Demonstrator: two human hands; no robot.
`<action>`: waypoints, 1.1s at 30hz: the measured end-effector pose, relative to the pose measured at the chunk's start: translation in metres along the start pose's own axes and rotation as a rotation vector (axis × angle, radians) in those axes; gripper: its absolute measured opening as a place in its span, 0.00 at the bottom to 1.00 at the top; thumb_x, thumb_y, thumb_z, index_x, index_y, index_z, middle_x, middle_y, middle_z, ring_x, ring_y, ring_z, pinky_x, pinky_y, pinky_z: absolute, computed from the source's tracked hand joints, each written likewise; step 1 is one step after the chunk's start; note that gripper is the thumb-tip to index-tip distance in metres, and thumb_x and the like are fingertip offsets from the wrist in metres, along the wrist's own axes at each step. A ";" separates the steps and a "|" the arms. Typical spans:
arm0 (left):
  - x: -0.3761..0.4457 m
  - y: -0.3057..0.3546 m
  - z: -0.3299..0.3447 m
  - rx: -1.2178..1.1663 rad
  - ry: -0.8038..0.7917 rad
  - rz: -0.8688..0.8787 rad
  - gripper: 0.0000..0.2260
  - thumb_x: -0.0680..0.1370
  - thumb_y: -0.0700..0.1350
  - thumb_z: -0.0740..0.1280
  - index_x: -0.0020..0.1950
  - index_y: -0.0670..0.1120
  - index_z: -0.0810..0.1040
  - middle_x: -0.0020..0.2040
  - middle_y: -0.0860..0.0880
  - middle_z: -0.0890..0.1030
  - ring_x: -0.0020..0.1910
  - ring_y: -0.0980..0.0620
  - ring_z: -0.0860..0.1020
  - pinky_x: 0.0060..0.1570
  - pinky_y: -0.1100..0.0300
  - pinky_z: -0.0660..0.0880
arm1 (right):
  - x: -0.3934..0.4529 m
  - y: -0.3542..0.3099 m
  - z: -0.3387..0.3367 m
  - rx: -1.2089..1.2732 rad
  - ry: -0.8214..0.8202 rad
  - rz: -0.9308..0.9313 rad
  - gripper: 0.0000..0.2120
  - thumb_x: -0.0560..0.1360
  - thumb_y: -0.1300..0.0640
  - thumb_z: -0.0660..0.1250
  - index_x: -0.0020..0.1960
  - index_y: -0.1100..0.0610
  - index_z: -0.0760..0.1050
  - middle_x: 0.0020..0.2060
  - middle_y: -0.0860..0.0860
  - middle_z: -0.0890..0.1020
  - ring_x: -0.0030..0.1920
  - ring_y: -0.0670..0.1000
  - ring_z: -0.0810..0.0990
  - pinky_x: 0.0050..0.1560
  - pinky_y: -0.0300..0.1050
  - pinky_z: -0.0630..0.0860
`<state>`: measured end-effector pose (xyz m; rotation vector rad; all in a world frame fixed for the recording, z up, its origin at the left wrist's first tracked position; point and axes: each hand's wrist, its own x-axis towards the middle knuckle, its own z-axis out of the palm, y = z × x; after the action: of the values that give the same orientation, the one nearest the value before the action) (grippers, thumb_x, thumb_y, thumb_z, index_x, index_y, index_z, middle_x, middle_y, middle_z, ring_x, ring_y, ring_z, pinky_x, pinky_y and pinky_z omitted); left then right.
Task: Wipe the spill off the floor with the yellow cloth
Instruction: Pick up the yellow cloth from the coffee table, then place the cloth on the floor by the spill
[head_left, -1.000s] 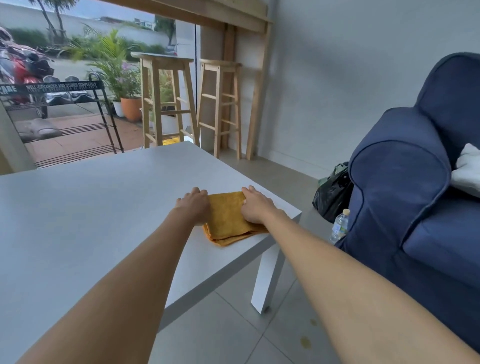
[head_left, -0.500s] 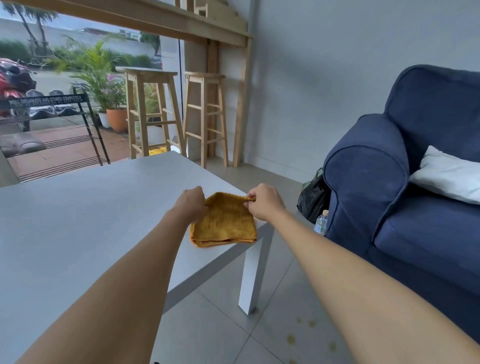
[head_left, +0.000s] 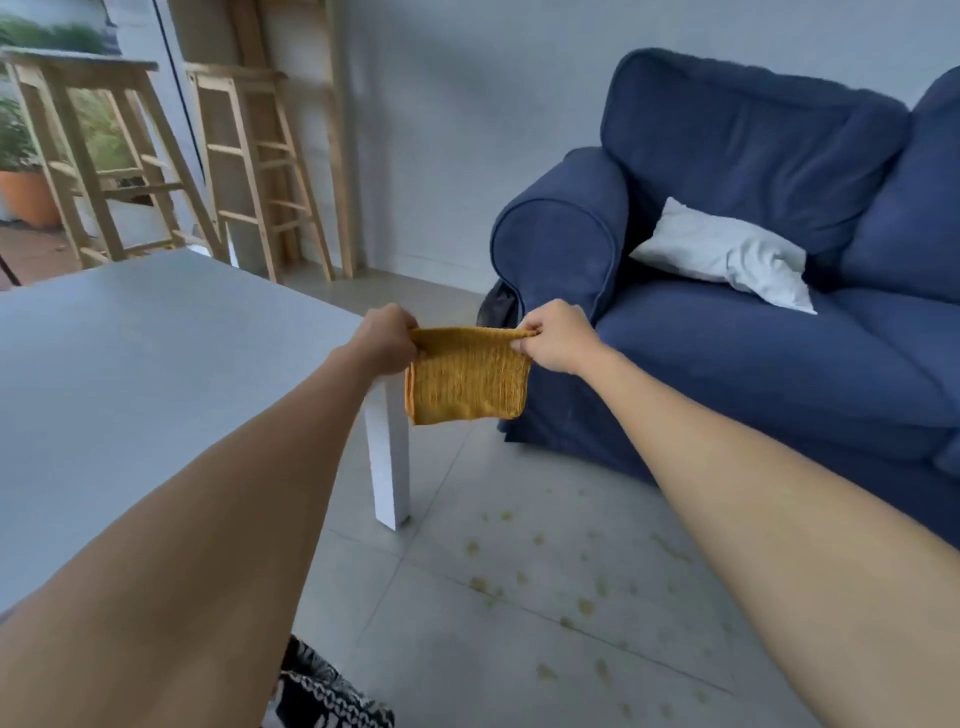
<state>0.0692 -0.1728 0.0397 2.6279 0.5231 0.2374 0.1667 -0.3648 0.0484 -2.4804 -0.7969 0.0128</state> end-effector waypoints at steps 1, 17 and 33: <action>-0.001 0.010 0.015 -0.014 -0.015 0.014 0.07 0.75 0.40 0.68 0.50 0.39 0.79 0.44 0.43 0.79 0.46 0.44 0.77 0.44 0.54 0.73 | -0.007 0.016 -0.002 0.002 0.003 0.029 0.06 0.73 0.57 0.72 0.37 0.53 0.81 0.36 0.50 0.81 0.46 0.50 0.77 0.52 0.45 0.72; 0.028 0.084 0.242 -0.284 -0.315 -0.015 0.03 0.73 0.40 0.69 0.41 0.42 0.78 0.33 0.49 0.73 0.40 0.49 0.72 0.33 0.61 0.67 | -0.064 0.239 0.052 0.145 0.043 0.471 0.05 0.73 0.58 0.71 0.44 0.59 0.84 0.36 0.48 0.81 0.43 0.49 0.77 0.45 0.39 0.68; 0.111 0.074 0.474 -0.204 -0.546 -0.004 0.11 0.71 0.42 0.73 0.51 0.43 0.78 0.51 0.44 0.81 0.50 0.46 0.77 0.44 0.60 0.70 | -0.039 0.445 0.195 0.113 -0.056 0.721 0.05 0.75 0.57 0.68 0.40 0.55 0.77 0.36 0.51 0.78 0.42 0.52 0.75 0.42 0.39 0.65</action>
<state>0.3127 -0.3764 -0.3371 2.3504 0.2949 -0.3995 0.3423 -0.5973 -0.3424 -2.5266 0.1105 0.3721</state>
